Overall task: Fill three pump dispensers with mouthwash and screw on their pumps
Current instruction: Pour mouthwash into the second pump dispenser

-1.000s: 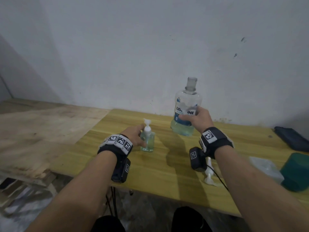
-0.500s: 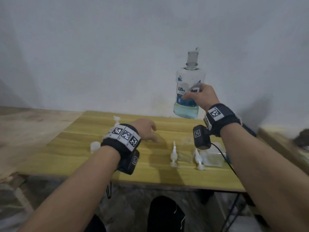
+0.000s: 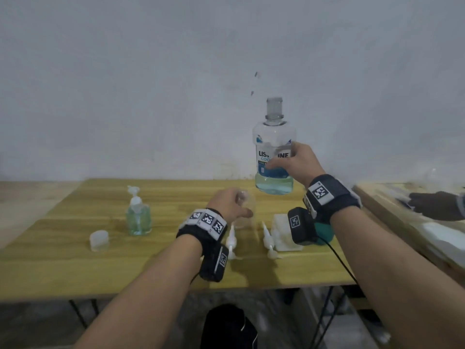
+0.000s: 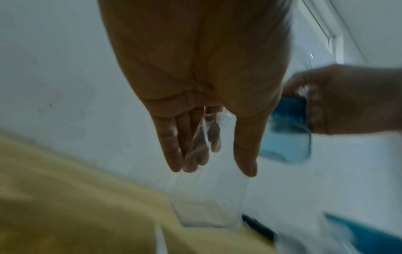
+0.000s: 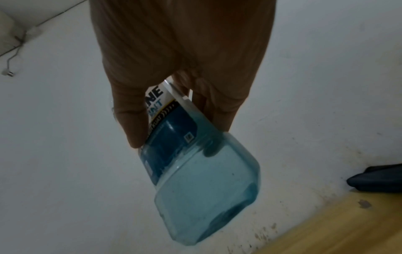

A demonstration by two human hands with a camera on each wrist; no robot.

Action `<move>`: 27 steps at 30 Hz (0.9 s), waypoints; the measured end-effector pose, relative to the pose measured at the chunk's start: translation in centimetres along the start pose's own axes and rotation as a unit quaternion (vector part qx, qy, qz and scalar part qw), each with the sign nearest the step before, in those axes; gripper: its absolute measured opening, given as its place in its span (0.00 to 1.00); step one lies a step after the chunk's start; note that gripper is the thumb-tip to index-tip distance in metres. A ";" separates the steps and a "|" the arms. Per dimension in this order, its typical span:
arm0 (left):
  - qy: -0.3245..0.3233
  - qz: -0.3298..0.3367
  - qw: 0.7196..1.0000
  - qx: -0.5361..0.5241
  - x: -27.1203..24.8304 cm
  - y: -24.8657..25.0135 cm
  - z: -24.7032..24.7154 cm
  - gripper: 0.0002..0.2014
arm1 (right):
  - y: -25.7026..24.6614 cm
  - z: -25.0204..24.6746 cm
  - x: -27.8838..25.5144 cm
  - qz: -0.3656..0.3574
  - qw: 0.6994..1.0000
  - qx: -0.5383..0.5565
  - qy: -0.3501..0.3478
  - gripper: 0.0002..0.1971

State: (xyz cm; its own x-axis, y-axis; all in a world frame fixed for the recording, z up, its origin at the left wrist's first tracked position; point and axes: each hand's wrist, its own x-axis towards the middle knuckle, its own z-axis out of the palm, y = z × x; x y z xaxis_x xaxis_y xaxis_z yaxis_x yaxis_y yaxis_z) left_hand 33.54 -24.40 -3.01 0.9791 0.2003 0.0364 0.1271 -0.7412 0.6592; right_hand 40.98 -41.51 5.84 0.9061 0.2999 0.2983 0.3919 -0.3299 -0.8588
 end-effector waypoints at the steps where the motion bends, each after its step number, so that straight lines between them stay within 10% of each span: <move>1: 0.017 -0.004 1.000 0.006 0.0 -0.2 -1.4 0.25 | -0.1 0.4 0.2 -0.005 1.000 -0.001 -0.006 0.17; 9: 0.065 -0.127 0.989 0.030 -1.5 -7.3 -7.4 0.26 | -0.6 5.9 2.5 -0.058 0.988 -0.109 -0.088 0.14; 19: 0.059 -0.122 0.990 -0.028 -1.4 -11.3 -6.3 0.23 | 1.1 9.9 3.9 -0.078 0.909 -0.358 -0.197 0.21; 27: 0.038 -0.100 0.994 -0.007 -1.5 -11.7 -6.4 0.40 | 1.9 10.4 4.0 -0.073 0.851 -0.470 -0.223 0.26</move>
State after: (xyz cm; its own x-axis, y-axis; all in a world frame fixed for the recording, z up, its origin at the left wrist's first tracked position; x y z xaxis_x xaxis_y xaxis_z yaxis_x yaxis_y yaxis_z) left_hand 29.55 -11.93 -5.99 0.9193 0.3916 -0.0399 0.3156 -0.6725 0.6694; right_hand 43.70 -31.65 1.04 0.7686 0.6397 0.0054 0.6391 -0.7674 -0.0508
